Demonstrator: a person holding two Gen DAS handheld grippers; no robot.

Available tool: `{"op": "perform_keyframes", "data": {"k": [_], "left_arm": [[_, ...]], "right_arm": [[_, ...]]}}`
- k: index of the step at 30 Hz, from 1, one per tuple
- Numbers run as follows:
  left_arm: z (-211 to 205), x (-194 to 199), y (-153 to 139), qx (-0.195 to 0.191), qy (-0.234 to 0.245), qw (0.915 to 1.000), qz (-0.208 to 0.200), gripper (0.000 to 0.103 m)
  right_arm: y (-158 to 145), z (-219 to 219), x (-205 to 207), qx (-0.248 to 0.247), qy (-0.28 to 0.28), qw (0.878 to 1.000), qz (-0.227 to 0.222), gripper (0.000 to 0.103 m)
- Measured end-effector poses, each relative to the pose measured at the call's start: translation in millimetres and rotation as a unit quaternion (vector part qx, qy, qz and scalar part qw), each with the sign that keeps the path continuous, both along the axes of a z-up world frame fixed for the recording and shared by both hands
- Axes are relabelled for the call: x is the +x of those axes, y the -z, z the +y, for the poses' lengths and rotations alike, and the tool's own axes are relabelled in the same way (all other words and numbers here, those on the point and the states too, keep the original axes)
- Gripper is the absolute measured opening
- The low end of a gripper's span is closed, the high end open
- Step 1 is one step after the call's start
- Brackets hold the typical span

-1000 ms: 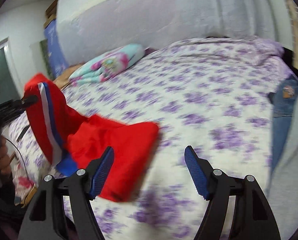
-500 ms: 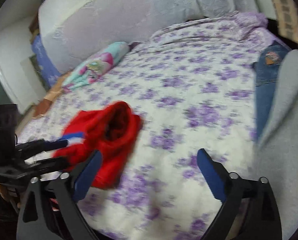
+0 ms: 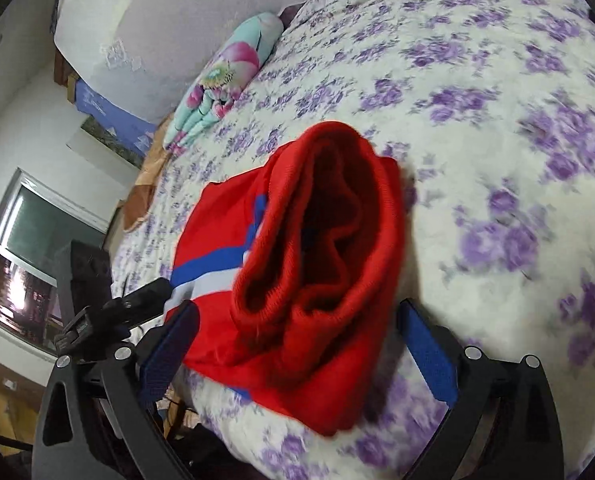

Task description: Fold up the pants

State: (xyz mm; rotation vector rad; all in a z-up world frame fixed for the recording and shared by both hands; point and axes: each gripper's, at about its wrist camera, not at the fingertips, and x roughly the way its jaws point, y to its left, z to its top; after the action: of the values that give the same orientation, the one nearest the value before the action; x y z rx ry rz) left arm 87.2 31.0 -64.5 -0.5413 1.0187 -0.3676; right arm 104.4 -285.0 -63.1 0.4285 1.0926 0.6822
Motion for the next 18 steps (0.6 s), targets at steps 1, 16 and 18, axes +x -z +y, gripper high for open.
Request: {"op": "perform_keyframes", "data": {"k": [1,16,18], "left_arm": [[-4,4,2,-0.005,0.003,1.0,0.003,0.094],[-29,-7,-32,0.002,0.036,0.999,-0.025,0.044],[-31,10,-45,0.007,0.038,0.9988,-0.03,0.044]], "right_arm": [[1,6,3,-0.01,-0.002,1.0,0.005,0.099],[-37,-3,-7,-0.008,-0.031,0.999,-0.043,0.034],[-49,-4,3,-0.012,-0.031,0.998,-0.057,0.034]]}}
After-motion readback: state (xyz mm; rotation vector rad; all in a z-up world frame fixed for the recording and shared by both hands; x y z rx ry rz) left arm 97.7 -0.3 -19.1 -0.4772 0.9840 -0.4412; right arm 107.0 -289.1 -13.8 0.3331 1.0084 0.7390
